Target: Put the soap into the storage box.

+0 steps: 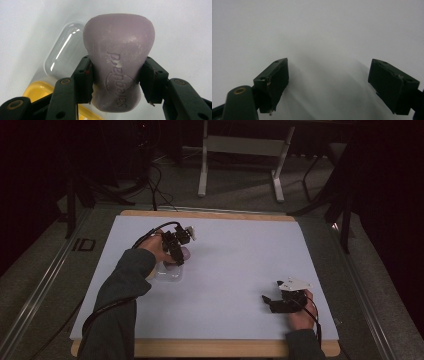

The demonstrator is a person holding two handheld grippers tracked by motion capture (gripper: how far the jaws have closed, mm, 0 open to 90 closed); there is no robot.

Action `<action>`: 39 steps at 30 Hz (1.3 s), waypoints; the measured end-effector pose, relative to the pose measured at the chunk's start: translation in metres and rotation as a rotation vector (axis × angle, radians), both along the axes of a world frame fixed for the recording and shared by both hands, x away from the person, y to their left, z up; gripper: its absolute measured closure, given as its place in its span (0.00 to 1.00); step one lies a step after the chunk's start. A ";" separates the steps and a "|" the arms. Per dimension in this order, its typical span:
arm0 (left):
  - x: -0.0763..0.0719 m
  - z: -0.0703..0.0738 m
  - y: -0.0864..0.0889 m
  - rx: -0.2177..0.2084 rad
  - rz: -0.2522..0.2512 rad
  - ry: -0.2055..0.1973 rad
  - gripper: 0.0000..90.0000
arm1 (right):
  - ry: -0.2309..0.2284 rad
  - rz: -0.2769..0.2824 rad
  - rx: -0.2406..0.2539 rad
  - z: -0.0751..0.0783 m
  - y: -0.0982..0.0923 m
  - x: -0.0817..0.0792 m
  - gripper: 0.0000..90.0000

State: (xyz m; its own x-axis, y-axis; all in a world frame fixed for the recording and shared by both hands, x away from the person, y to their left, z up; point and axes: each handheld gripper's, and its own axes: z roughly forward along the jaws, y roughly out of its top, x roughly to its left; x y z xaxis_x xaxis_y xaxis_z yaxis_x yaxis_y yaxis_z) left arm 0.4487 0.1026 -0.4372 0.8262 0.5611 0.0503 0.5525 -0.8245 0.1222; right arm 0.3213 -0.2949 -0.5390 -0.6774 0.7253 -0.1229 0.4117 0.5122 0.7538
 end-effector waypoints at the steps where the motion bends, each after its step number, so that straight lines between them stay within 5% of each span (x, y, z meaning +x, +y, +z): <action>1: 0.000 0.000 0.001 -0.001 0.004 0.003 0.55 | 0.000 0.000 0.000 0.000 0.000 0.000 0.18; 39: 0.002 0.004 0.036 -0.039 0.113 0.009 0.55 | -0.001 0.002 -0.005 0.000 0.001 0.000 0.18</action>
State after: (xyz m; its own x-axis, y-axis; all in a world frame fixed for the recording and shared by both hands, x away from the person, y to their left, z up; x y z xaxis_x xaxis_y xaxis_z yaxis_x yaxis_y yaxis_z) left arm 0.4509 0.1384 -0.4330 0.7577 0.6523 0.0195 0.6431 -0.7514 0.1478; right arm 0.3209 -0.2944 -0.5390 -0.6785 0.7235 -0.1273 0.4098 0.5166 0.7518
